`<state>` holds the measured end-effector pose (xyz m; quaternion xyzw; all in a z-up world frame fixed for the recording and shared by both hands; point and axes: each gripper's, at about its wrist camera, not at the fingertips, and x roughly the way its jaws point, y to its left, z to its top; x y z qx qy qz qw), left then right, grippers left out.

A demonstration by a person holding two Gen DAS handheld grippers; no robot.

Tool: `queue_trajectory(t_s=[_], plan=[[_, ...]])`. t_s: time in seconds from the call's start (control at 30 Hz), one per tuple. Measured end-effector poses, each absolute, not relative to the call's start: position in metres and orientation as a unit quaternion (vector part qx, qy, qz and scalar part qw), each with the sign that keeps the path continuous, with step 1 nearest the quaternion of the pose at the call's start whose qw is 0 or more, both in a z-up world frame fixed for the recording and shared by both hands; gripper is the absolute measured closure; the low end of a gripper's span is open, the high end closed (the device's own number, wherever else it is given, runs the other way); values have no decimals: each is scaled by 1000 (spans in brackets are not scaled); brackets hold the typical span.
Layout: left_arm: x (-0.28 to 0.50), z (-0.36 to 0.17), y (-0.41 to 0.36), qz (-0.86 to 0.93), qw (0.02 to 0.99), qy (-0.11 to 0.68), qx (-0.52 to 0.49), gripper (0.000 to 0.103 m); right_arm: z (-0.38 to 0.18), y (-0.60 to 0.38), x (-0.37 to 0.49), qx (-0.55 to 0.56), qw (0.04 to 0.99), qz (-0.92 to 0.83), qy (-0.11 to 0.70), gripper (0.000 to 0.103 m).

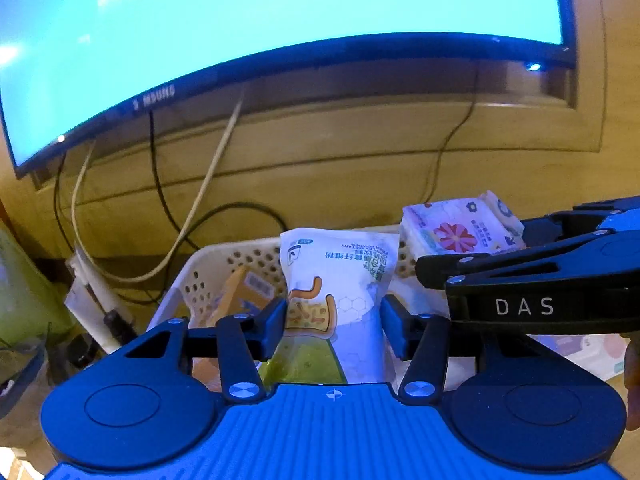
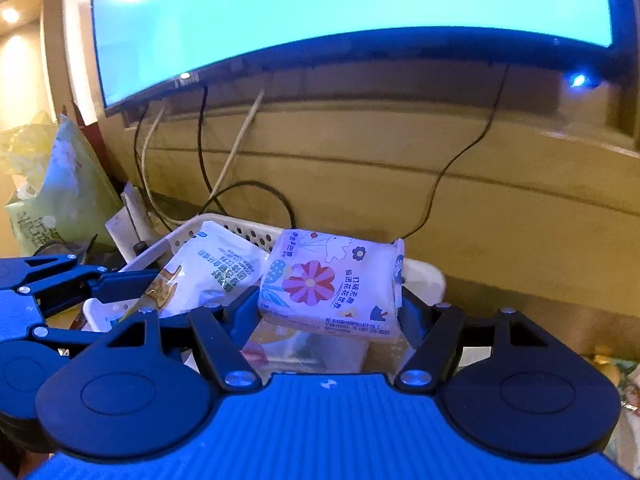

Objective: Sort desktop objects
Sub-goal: 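Carry the pouch and tissue pack into the white basket and open both tools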

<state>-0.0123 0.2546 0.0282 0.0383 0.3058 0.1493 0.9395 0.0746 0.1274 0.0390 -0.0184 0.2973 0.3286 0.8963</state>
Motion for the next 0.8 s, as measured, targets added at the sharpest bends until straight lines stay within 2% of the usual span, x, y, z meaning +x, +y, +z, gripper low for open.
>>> queue_trajectory(t_s=[0.3,0.53,0.8], plan=[[20,7,285,118,933,340,29,47,18,146,100,-3,893,285,349,27],[41,-6,296,98,922,372,46,40,10,156,106,-13,895,257,365,25],[42,-10,300,110,920,372,51,21,6,165,104,-12,895,250,369,22]])
